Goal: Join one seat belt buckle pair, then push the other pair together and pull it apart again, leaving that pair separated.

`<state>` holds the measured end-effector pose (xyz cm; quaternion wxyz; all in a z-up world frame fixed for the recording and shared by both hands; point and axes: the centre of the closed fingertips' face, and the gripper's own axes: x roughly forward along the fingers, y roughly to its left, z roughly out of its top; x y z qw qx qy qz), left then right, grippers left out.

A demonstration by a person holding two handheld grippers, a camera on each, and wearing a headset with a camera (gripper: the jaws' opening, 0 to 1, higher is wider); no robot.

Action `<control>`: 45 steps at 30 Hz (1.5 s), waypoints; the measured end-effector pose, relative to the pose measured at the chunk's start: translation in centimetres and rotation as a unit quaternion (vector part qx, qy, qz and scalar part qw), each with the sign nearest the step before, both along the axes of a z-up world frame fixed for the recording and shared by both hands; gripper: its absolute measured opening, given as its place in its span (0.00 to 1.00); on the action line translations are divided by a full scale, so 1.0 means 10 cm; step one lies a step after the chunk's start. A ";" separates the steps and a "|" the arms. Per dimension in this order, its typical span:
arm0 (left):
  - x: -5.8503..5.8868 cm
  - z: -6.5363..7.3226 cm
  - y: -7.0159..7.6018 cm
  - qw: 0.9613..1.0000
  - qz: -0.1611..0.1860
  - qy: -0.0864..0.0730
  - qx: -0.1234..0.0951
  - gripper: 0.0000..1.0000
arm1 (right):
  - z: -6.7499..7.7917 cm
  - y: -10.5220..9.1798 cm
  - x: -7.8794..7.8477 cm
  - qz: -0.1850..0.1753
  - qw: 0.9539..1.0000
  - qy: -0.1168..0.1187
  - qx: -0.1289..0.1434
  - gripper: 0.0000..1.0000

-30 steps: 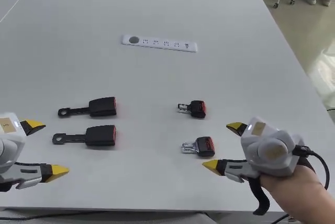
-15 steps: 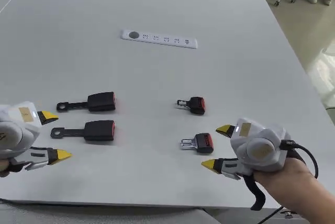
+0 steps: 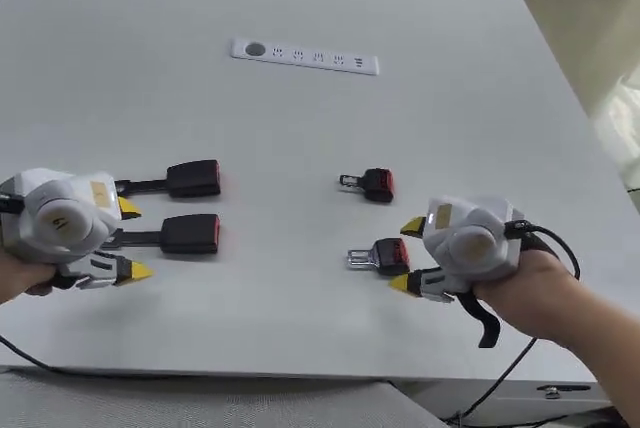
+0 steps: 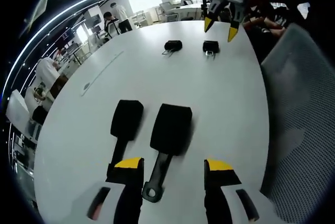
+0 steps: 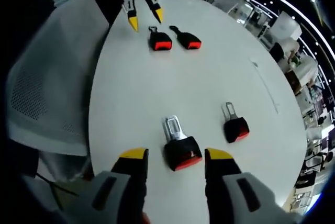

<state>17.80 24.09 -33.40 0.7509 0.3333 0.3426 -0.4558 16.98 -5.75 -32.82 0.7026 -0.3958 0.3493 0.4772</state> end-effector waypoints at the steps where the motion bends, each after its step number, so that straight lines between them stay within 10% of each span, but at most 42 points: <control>1: 0.01 -0.01 0.00 1.000 -0.002 -0.001 0.002 0.47 | 0.00 0.00 0.00 0.001 1.000 0.002 0.001 0.44; 15: 0.15 -0.19 -0.20 0.998 -0.048 0.026 0.013 0.53 | -0.22 0.02 0.15 0.022 0.998 0.061 0.007 0.42; 45: 0.19 -0.23 -0.32 0.990 -0.127 0.049 0.031 0.33 | -0.42 -0.06 0.16 0.086 0.991 0.103 -0.021 0.33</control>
